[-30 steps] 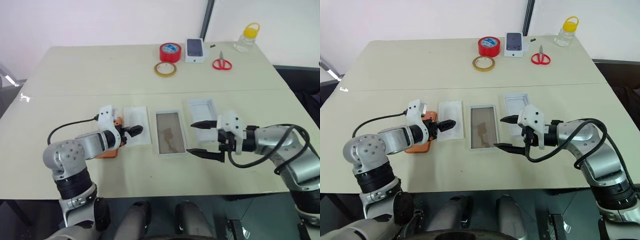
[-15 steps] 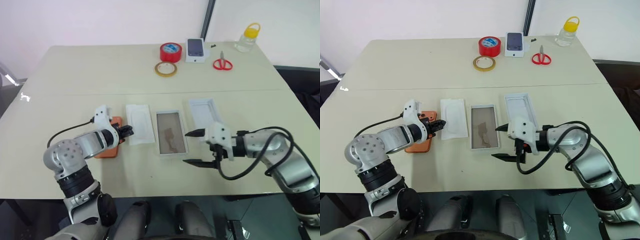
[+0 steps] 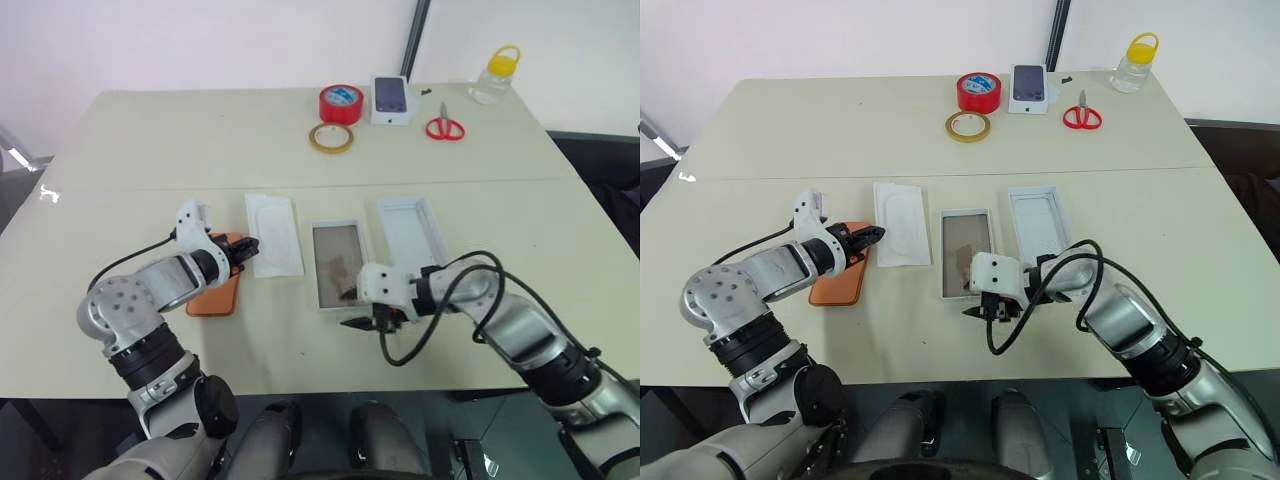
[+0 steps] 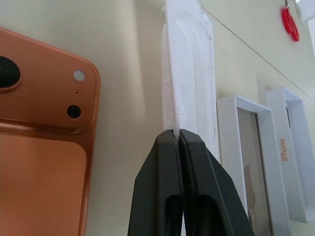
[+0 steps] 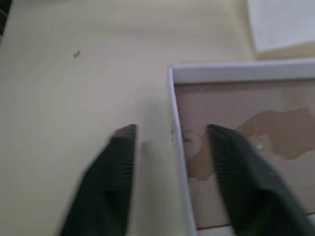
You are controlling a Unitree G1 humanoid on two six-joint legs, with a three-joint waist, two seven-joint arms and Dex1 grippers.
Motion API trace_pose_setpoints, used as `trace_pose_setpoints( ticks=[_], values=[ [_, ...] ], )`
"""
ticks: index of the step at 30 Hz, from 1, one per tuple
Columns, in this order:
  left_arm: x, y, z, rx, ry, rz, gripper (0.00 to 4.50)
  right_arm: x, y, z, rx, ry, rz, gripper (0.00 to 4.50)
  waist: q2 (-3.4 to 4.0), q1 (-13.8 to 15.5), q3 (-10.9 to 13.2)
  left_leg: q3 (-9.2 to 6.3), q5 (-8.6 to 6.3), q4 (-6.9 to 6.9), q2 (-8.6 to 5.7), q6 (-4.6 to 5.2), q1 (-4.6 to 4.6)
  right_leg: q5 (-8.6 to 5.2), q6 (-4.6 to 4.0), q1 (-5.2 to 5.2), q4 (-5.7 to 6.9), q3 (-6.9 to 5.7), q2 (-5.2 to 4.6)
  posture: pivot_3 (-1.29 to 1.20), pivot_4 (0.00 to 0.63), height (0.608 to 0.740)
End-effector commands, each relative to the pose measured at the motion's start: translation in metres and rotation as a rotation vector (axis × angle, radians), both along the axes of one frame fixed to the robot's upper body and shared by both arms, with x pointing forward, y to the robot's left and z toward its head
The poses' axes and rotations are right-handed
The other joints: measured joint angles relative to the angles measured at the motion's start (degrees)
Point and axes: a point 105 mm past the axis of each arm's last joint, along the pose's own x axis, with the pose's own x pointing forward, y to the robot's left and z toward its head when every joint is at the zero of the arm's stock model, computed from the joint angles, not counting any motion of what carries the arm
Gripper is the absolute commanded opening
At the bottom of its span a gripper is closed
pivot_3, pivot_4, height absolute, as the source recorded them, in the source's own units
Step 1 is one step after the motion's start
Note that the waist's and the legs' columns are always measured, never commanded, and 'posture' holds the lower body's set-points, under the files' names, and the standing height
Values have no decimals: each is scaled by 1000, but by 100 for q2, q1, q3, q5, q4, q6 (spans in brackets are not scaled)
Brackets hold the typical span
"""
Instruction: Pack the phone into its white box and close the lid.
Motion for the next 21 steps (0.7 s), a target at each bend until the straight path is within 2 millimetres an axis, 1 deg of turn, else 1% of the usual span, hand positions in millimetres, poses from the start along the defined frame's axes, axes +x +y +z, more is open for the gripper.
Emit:
trace_pose_setpoints(
  ticks=[1, 2, 7, 9, 11, 14, 17, 19, 21],
  values=[
    [1, 3, 12, -40, -43, 11, 0, 6, 8, 12, 11, -56, 7, 223, 0, -5, 0, 0, 0, 0, 0, -1, 0, 0, 0, -1, 0, 0, 0, 0, 150, 740],
    [2, 5, 14, -49, -52, 18, 0, 7, 12, 13, 19, -63, 10, 98, 0, -7, 0, 0, 0, 0, 0, -1, 0, 0, 0, -1, 1, 0, 1, 0, 150, 740],
    [8, 18, 32, -106, -104, 63, 0, 6, 27, 19, 47, -87, 48, 98, -2, 2, 1, -1, 1, 0, 0, -2, 0, 0, 0, -1, 1, -1, 2, 0, 150, 740],
    [11, 23, 39, -118, -119, 78, 0, 6, 39, 20, 60, -105, 78, 98, -2, -8, 1, -1, 1, 0, 0, -2, 0, 0, 0, -2, 1, -1, 1, 0, 150, 740],
    [12, 27, 43, -119, -129, 87, 0, 10, 51, 17, 52, -131, 107, 98, -3, -33, 0, -2, 2, -1, 2, -5, 0, 0, 0, -4, 4, -1, 4, 0, 150, 740],
    [13, 26, 46, -116, -134, 79, 0, 16, 64, 12, 53, -145, 129, 98, -4, -25, 0, -2, 4, -2, 2, -8, 1, 0, 0, -6, 7, -1, 5, 0, 150, 740],
    [12, 22, 45, -109, -131, 67, 0, 22, 77, 15, 64, -181, 140, 98, -8, -18, -1, -2, 4, 0, 0, -8, 0, 1, 0, -5, 5, -1, 3, 0, 150, 740],
    [11, 18, 43, -110, -128, 63, 0, 28, 81, 18, 72, -196, 125, 98, -8, -20, -1, -4, 4, 0, 0, -8, 0, 1, 0, -6, 6, -1, 3, 0, 150, 740],
    [9, 15, 40, -106, -123, 55, 0, 29, 81, 22, 88, -177, 116, 98, -9, -20, -2, -4, 4, 0, 0, -8, 0, 1, 0, -6, 6, -2, 4, 0, 150, 740]
  ],
)
